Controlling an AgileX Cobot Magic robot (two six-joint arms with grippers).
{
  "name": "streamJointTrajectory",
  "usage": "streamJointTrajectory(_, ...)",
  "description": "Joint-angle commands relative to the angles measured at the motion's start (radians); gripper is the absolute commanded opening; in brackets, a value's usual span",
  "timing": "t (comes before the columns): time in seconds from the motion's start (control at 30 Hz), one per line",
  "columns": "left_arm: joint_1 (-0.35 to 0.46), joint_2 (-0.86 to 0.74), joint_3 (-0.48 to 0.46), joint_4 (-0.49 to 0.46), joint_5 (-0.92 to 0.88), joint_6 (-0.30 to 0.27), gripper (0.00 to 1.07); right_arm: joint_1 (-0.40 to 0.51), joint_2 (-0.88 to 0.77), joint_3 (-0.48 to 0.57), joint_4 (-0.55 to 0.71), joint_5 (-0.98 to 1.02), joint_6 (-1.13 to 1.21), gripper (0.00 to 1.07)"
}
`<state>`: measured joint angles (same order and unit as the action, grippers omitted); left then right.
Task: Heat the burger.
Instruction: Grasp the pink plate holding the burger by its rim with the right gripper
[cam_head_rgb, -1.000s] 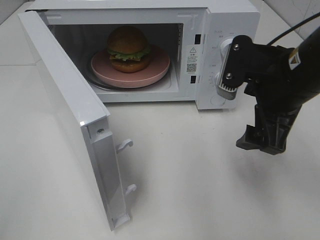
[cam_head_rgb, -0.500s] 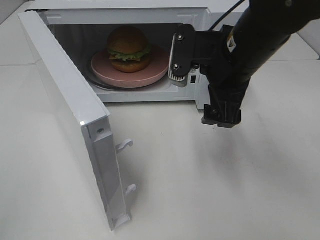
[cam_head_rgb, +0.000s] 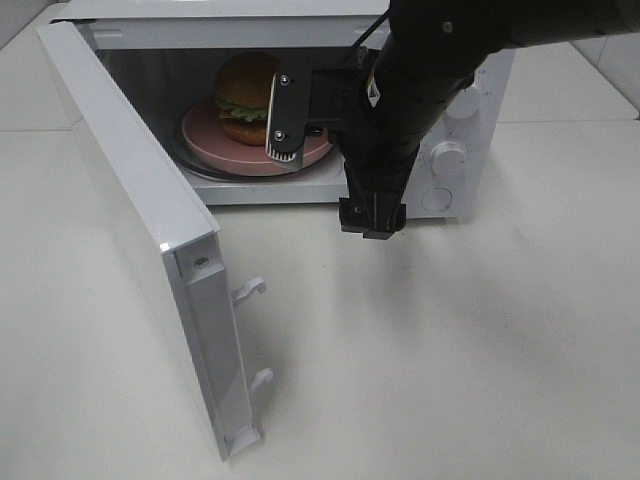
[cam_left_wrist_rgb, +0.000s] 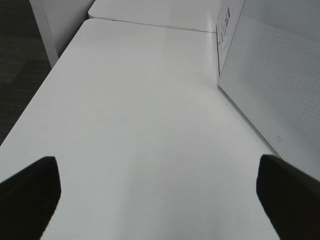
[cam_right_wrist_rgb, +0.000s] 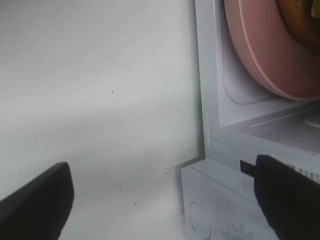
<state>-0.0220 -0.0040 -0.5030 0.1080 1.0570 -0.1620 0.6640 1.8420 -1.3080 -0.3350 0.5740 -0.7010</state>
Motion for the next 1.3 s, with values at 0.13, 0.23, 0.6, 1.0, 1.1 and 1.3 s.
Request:
streamJointTrajectory(0.13, -0.007, -0.021, 0.000, -0.004, -0.013, -0.003, 1.01, 0.004, 0.063, -0.064, -0.005, -0.030, 0.013, 0.92)
streamJointTrajectory(0.23, -0.007, -0.021, 0.000, -0.004, -0.013, -0.003, 1.01, 0.004, 0.082, -0.086, -0.005, -0.041, 0.009, 0.91)
streamJointTrajectory(0.6, -0.007, -0.021, 0.000, -0.004, -0.013, -0.003, 1.01, 0.010, 0.184, -0.188, -0.003, -0.056, 0.010, 0.89)
streamJointTrajectory(1.0, -0.007, -0.021, 0.000, -0.004, -0.013, -0.003, 1.01, 0.016, 0.313, -0.333, 0.023, -0.079, 0.012, 0.88)
streamJointTrajectory(1.1, -0.007, -0.021, 0.000, -0.004, -0.013, -0.003, 1.01, 0.016, 0.344, -0.374, 0.023, -0.080, 0.010, 0.88)
streamJointTrajectory(1.3, -0.007, -0.021, 0.000, -0.004, -0.013, -0.003, 1.01, 0.016, 0.412, -0.442, 0.024, -0.080, 0.009, 0.88)
